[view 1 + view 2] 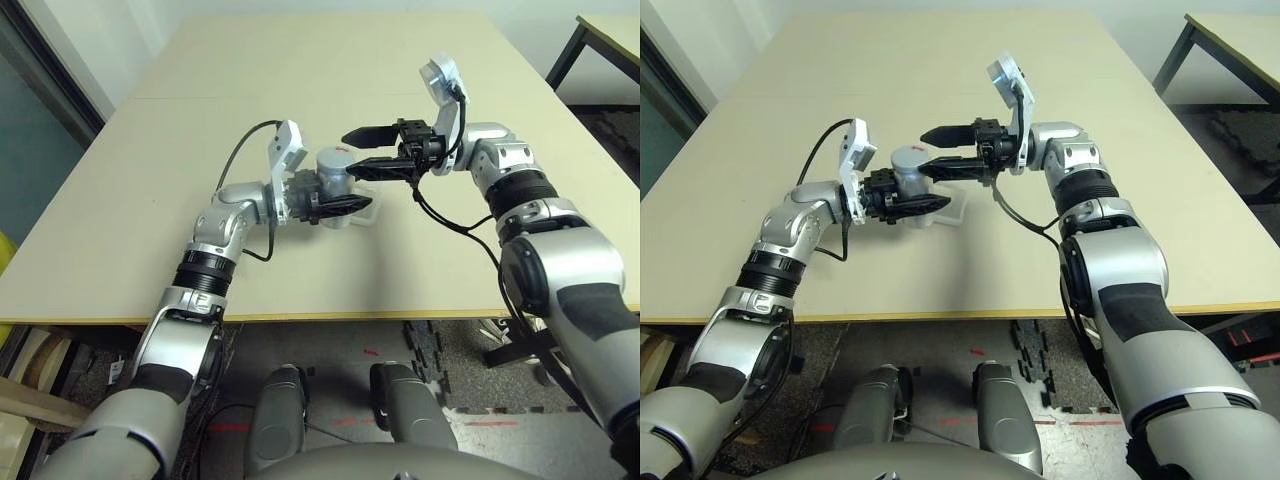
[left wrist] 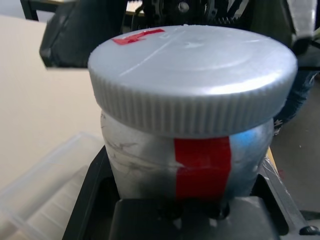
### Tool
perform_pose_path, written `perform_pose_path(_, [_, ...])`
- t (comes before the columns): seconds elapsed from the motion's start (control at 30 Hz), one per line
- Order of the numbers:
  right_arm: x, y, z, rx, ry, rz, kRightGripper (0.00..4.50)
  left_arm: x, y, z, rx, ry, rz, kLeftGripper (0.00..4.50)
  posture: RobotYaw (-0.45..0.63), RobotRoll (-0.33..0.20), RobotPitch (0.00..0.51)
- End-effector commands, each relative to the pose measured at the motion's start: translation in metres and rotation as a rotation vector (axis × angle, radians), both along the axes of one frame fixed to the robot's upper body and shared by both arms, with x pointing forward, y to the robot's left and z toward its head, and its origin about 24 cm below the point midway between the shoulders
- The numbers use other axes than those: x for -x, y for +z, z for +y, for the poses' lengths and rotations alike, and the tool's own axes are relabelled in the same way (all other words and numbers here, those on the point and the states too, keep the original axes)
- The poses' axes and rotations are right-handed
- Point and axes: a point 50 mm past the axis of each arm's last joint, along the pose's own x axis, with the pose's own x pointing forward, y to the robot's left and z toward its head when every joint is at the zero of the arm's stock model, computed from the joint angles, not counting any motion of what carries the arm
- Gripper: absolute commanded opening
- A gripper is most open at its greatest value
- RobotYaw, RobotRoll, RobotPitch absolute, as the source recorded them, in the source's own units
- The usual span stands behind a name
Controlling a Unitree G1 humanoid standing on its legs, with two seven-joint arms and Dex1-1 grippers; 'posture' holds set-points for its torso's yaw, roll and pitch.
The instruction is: Pour the medicine from the bottle into the box.
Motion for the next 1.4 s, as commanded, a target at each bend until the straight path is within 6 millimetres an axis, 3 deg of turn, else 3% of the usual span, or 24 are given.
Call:
perform_pose_path(0.03, [0.001, 0.007, 0.007, -0.007, 0.032, -0.018, 4.50, -0.001, 0.000, -0.003, -0.018, -0.022, -0.016, 2.72, -0.10, 0.000, 0.086])
perform_pose_path(0.63, [0.002, 0.009, 0.019, -0.032, 0.058, -0.042, 4.50, -0.001, 0.000, -0.006, -0.018, -0.035, -0.021, 2.72, -0.09, 0.000, 0.078])
perform_pose_path(1.4, [-0.004, -0.004, 0.001, 0.012, -0.048, -0.020, 4.50, 0.001, 0.002, -0.007, -0.008, -0.045, -0.019, 2.72, -0.09, 0.000, 0.082])
